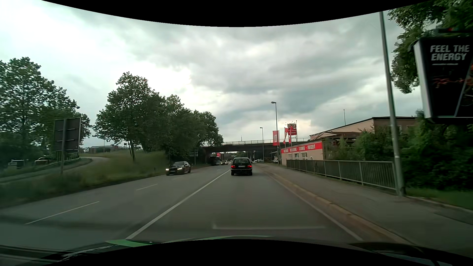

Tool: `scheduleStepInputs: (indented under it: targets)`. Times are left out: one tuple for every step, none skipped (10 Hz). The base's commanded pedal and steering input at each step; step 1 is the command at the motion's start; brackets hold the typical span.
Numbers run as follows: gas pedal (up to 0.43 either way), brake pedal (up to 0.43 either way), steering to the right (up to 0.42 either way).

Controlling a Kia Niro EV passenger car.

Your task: Follow the waypoints while adhering to traffic rules and regulations

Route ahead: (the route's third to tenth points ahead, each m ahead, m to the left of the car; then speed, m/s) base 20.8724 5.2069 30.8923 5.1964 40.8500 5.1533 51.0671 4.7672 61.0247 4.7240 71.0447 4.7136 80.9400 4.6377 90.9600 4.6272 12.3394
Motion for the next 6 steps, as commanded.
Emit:
scheduleStepInputs:
  targets:
    - [0.098, 0.0, -0.001]
    - [0.098, 0.0, -0.001]
    - [0.098, 0.0, -0.001]
    - [0.098, 0.0, -0.001]
    - [0.098, 0.0, -0.001]
    - [0.098, 0.0, -0.001]
